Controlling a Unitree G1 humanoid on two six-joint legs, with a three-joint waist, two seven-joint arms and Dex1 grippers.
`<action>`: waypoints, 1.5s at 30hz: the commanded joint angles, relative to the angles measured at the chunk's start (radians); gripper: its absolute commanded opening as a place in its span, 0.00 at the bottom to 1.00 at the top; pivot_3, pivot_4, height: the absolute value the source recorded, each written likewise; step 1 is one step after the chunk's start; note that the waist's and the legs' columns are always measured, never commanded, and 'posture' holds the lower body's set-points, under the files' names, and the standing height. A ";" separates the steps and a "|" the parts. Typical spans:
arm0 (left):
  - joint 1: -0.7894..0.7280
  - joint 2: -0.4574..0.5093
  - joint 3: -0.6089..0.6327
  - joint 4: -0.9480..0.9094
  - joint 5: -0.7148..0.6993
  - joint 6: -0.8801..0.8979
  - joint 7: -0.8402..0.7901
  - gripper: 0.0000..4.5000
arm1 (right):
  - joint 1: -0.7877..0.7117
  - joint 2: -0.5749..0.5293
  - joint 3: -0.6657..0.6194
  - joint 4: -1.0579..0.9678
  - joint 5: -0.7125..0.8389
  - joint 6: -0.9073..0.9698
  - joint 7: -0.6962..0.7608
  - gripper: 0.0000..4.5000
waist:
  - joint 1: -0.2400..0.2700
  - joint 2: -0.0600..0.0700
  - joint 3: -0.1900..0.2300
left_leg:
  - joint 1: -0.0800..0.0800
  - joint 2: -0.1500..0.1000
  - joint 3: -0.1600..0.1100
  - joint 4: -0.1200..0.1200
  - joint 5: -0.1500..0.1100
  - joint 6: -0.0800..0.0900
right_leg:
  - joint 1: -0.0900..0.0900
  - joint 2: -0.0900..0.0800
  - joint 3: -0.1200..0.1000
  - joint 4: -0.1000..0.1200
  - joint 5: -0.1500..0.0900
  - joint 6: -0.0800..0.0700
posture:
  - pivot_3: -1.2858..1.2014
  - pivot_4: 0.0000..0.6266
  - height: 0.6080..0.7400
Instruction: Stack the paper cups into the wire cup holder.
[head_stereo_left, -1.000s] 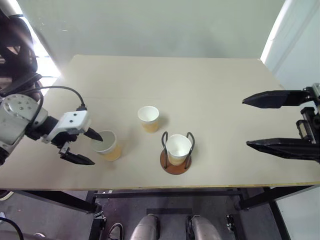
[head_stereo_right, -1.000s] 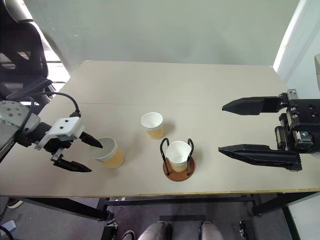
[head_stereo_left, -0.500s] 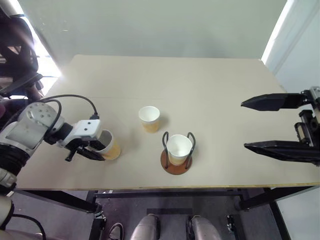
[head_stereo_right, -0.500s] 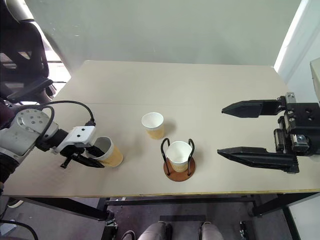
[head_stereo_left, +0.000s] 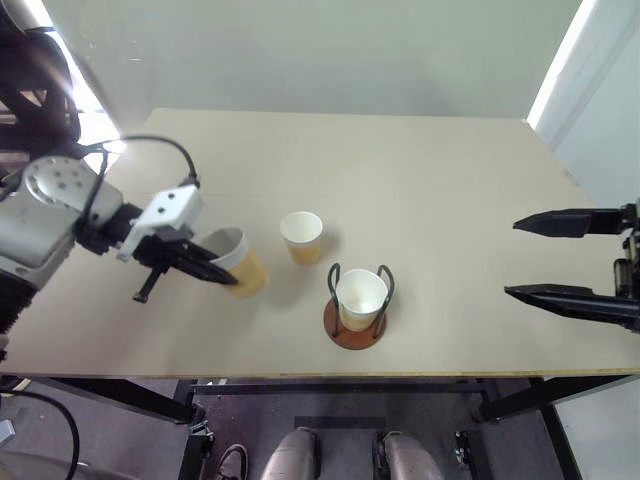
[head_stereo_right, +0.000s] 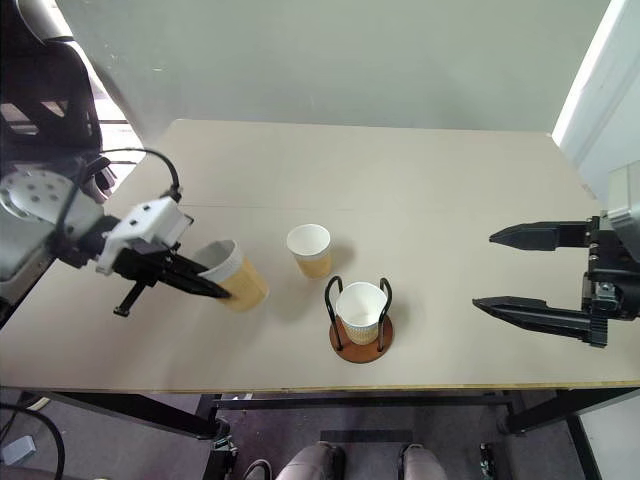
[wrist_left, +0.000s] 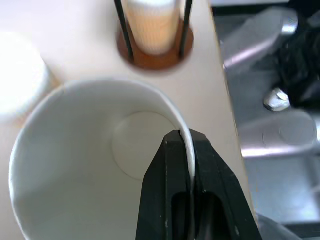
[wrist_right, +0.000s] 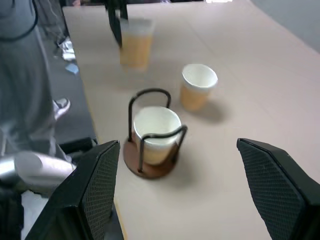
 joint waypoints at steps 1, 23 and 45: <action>-0.085 0.013 0.019 -0.041 -0.098 0.027 -0.031 0.00 | 0.009 -0.008 -0.081 -0.001 -0.042 -0.025 0.051 0.86 | -0.001 0.000 0.000 | 0.000 0.000 0.000 0.000 0.000 0.000 | 0.000 0.000 0.000 0.000 0.000 0.000 | 0.52 0.24 1.00; -0.646 -0.379 -0.523 0.273 -0.311 -0.350 -0.031 0.00 | -0.024 -0.017 -0.306 -0.091 0.130 0.124 -0.044 0.86 | 0.006 0.001 0.002 | -0.002 -0.003 0.001 0.004 0.003 0.020 | 0.005 -0.003 0.002 -0.001 -0.004 0.021 | 0.52 0.24 1.00; -0.731 -0.486 -0.830 0.225 -0.416 -0.548 -0.031 0.00 | 0.010 -0.068 -0.505 -0.139 0.349 0.285 -0.214 0.86 | 0.016 0.006 0.003 | -0.002 -0.010 0.010 0.019 -0.015 0.027 | 0.012 -0.014 0.000 -0.002 -0.012 0.039 | 0.52 0.24 1.00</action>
